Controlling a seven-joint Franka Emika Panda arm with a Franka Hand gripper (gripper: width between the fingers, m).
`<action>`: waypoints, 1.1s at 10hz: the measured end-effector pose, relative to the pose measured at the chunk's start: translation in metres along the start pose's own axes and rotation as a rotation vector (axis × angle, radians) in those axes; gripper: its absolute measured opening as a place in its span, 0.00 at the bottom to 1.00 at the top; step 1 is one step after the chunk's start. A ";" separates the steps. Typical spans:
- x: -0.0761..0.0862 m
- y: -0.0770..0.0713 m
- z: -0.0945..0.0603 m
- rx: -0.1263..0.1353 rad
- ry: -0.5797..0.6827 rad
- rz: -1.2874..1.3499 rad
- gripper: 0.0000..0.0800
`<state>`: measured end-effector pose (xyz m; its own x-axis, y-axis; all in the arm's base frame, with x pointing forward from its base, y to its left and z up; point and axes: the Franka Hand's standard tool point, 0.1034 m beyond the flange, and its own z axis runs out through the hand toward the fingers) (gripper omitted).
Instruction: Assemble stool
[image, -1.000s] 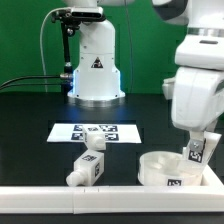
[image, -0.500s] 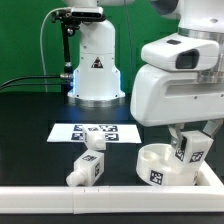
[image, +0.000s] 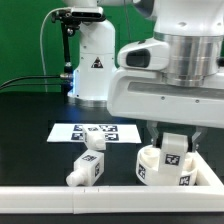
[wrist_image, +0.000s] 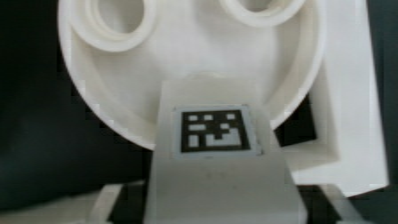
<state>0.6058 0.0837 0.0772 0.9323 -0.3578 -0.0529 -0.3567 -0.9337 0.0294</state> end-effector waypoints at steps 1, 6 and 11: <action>0.002 0.003 -0.001 -0.009 0.007 0.073 0.42; 0.004 0.008 0.000 -0.046 0.043 0.411 0.42; 0.008 0.027 0.005 -0.064 0.167 0.896 0.42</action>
Offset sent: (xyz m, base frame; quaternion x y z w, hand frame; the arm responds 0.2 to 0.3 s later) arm 0.0000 0.0000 0.0000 0.0000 0.0000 0.1938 0.9810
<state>0.6030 0.0558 0.0729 0.3063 -0.9382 0.1614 -0.9519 -0.3030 0.0452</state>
